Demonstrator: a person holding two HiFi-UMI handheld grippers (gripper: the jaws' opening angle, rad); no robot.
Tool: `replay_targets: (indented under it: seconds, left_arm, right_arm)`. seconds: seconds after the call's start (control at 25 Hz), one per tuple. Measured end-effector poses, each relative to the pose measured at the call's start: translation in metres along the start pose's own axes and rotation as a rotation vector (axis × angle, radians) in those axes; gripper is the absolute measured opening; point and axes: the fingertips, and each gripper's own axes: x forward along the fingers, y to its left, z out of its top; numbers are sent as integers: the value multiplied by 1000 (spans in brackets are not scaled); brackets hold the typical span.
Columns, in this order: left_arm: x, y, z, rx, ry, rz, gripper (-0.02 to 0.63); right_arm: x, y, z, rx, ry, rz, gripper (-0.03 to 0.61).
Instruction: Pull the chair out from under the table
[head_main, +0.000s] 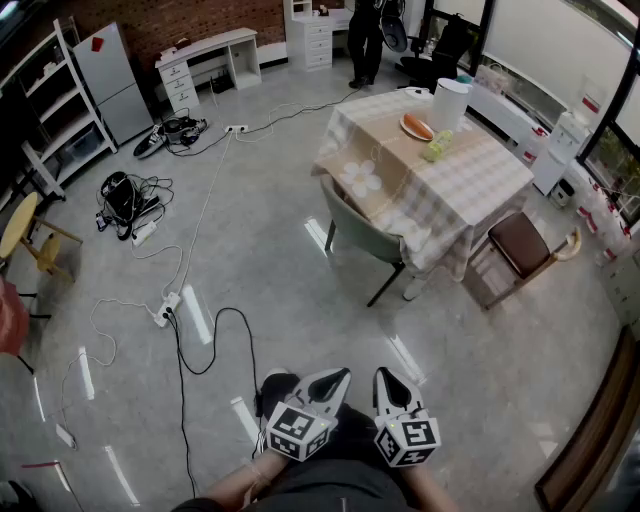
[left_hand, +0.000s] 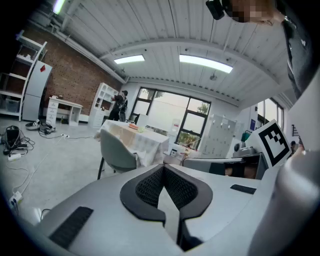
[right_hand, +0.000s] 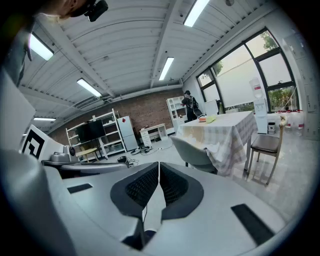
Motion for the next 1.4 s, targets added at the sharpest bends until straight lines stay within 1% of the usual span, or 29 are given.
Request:
replay_targets:
  seconds: [0.4,0.56,0.68,0.84,1.16,1.4]
  left_arm:
    - [-12,4,0,-15,2,26,9]
    - [-10,-3,1,-5,-1,16,9]
    - [-9,-6,3,11,-5,9,9]
    - [-11,-10,7,12,-15,7,9]
    - [-12,-2,4,-15,-2,45,9]
    - [-7,2,5,-20,3,53,9]
  right_arm:
    - [0,17,-1,-7,16,40,17]
    - [-4,16,2,26,-6,59,17]
    - [-6,17,2,39,-4,56,17]
    - [-8,22,-2,43,2,59,17]
    - [-7,15,-6,66,12,52,17]
    - [3,11,-7,74,29,64,17]
